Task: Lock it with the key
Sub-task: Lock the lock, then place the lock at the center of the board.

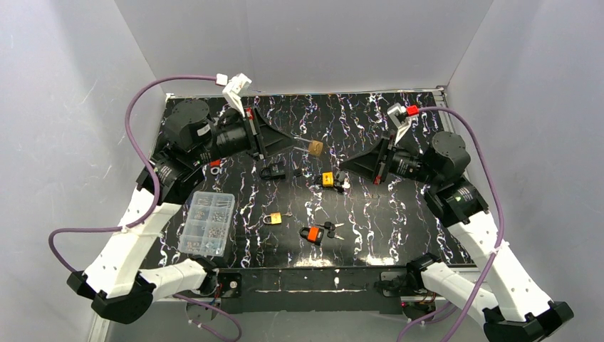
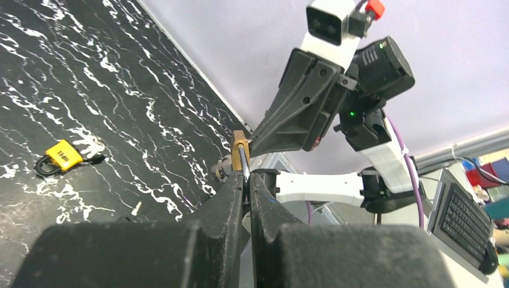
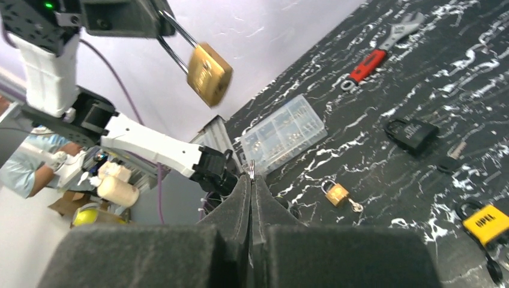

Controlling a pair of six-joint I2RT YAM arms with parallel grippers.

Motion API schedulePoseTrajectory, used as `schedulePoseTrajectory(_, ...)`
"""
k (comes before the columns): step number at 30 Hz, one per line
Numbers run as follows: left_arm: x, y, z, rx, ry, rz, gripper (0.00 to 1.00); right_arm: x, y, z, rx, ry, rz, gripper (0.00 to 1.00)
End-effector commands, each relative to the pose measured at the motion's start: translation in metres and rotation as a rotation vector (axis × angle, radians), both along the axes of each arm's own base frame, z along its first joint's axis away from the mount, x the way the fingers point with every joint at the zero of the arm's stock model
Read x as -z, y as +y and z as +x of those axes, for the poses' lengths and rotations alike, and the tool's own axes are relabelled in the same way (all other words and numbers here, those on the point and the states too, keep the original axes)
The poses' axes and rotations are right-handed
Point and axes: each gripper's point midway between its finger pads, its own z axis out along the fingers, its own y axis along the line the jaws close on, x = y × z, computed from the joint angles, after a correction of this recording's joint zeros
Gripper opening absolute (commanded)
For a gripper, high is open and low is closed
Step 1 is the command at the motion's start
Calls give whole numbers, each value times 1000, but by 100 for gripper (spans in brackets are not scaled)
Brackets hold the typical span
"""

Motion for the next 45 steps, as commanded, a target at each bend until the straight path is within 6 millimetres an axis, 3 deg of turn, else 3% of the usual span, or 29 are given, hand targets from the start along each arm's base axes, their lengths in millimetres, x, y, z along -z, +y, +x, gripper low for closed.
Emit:
schedulePoseTrajectory(1,-13,12,-2,-24,-41,-23,0,21,-10,9,96,3,-63,1)
schedulePoseTrajectory(4,-7,9,2,-22,-25,-15,0,31,-15,15,152,29,-85,1)
schedulePoseTrajectory(9,24,-8,13,22,82,7,0,80,-53,47,462,214,-265,1)
schedulePoseTrajectory(17,136,-78,24,122,318,129,0,159,-113,57,824,474,-397,1)
schedulePoseTrajectory(25,221,-152,19,264,448,217,0,216,-163,55,1046,626,-508,1)
schedulePoseTrajectory(29,270,-181,20,306,527,251,0,241,-173,53,1083,730,-538,1)
schedulePoseTrajectory(35,317,-210,16,375,617,260,0,266,-181,51,1137,832,-551,1)
schedulePoseTrajectory(39,346,-219,14,389,674,293,0,280,-171,52,1088,877,-555,1)
schedulePoseTrajectory(45,374,-218,13,360,729,335,1,297,-154,57,989,937,-577,1)
